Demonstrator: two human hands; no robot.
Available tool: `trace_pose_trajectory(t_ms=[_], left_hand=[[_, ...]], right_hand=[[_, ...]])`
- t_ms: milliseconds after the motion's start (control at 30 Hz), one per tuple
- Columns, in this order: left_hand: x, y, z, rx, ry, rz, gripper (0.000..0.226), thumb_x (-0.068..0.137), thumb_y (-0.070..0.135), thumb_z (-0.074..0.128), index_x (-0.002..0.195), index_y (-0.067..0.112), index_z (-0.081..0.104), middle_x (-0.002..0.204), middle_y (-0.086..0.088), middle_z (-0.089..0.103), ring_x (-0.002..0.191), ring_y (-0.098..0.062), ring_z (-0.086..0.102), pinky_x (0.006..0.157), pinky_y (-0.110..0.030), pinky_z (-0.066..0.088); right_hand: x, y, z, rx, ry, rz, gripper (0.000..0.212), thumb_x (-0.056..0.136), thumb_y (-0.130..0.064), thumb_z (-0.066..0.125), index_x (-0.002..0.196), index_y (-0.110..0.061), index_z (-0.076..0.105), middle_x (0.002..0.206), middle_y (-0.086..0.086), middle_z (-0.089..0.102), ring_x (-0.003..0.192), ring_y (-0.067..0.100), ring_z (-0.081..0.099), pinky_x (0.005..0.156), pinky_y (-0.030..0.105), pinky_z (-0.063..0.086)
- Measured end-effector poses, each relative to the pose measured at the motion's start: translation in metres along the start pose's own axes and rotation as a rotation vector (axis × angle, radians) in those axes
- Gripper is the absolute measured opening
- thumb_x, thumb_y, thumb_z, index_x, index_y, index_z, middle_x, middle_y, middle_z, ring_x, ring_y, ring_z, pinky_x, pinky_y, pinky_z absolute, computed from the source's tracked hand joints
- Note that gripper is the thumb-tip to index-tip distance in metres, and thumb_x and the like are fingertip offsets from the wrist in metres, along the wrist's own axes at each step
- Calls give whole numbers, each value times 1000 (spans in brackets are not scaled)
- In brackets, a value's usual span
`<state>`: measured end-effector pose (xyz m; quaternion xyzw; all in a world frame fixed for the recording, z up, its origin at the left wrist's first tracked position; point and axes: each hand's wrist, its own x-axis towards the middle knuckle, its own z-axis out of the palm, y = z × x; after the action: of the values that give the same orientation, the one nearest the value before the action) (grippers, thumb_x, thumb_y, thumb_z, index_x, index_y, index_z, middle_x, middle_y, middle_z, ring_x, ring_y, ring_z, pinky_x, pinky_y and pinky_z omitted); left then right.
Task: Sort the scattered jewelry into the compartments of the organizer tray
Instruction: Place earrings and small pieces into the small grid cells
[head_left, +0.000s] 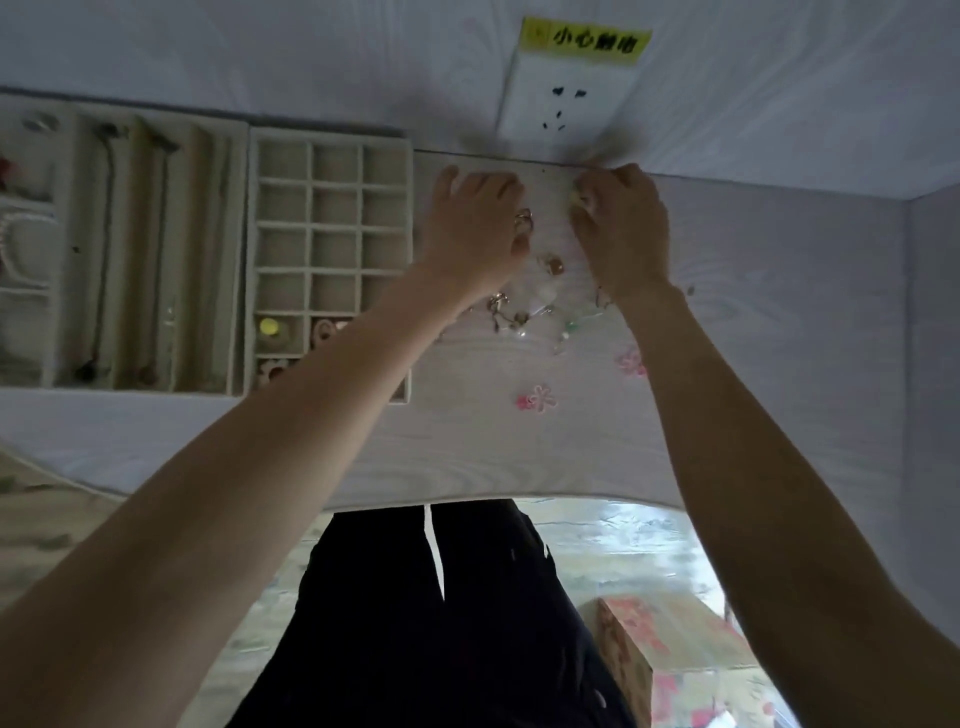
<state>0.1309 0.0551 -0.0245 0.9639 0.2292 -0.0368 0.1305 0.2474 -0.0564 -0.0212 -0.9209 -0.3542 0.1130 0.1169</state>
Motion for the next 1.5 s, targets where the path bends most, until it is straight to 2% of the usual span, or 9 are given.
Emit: trace_pose_trajectory(t_ms=[100, 200, 333, 433, 667, 900, 1033, 1267, 1500], left_hand=[[-11, -5, -6, -132, 33, 70, 42, 97, 32, 45, 136, 16, 47, 142, -1, 48, 132, -20, 41, 116, -44, 7], [-46, -18, -20, -358, 262, 114, 33, 93, 19, 52, 125, 11, 59, 122, -7, 62, 113, -24, 56, 100, -33, 36], [-123, -53, -26, -436, 399, -102, 34, 92, 16, 54, 125, 11, 57, 109, -7, 63, 97, -17, 56, 84, -21, 39], [-174, -77, -21, -390, 453, -273, 35, 88, 13, 58, 123, 6, 56, 108, -12, 61, 100, -22, 52, 86, -31, 41], [-208, -119, -15, -482, 383, -445, 42, 87, 17, 59, 128, 5, 55, 114, -9, 62, 100, -28, 59, 86, -49, 49], [-205, -132, -18, -509, 342, -417, 40, 85, 11, 65, 125, 9, 59, 113, -9, 60, 93, -21, 60, 81, -23, 43], [-205, -140, -19, -567, 329, -406, 38, 83, 12, 68, 120, 10, 61, 109, -6, 60, 80, -1, 48, 78, -4, 35], [-204, -147, -20, -587, 309, -362, 33, 84, 14, 68, 118, 12, 63, 110, -5, 60, 76, -4, 52, 74, -15, 42], [-205, -151, -18, -605, 320, -310, 28, 84, 13, 69, 112, 10, 65, 106, -6, 61, 73, -3, 53, 70, -17, 46]], right_hand=[[-9, -10, -5, 153, 41, -8, 29, 89, -16, 52, 115, -12, 64, 108, 12, 63, 97, 26, 58, 82, 31, 42], [-38, -34, -11, 498, 94, -30, 22, 90, -16, 54, 105, -11, 68, 89, 2, 69, 78, 14, 65, 76, 31, 54], [-88, -87, -3, 811, -54, -14, 22, 90, -8, 57, 107, -14, 67, 106, 2, 58, 84, 14, 67, 77, 25, 55], [-117, -125, 11, 872, -162, -31, 26, 85, -5, 62, 109, -15, 67, 110, 7, 51, 85, 11, 62, 76, 15, 49], [-125, -183, 28, 653, -294, -236, 29, 89, -16, 64, 118, -15, 62, 84, -9, 62, 71, 3, 58, 67, 19, 48], [-121, -195, 46, 404, -61, -230, 13, 87, -12, 62, 99, -12, 68, 94, 2, 65, 72, 19, 62, 65, 39, 53], [-127, -194, 48, 304, 45, -282, 9, 86, -13, 63, 93, -13, 69, 95, 4, 62, 72, 18, 59, 60, 30, 48], [-122, -211, 63, 93, -17, -359, 15, 73, -23, 77, 83, -13, 72, 88, 5, 60, 83, 21, 57, 59, 23, 37], [-117, -209, 59, 230, -113, -265, 18, 87, -30, 65, 89, -14, 74, 91, -1, 54, 84, 13, 50, 68, 22, 36]])
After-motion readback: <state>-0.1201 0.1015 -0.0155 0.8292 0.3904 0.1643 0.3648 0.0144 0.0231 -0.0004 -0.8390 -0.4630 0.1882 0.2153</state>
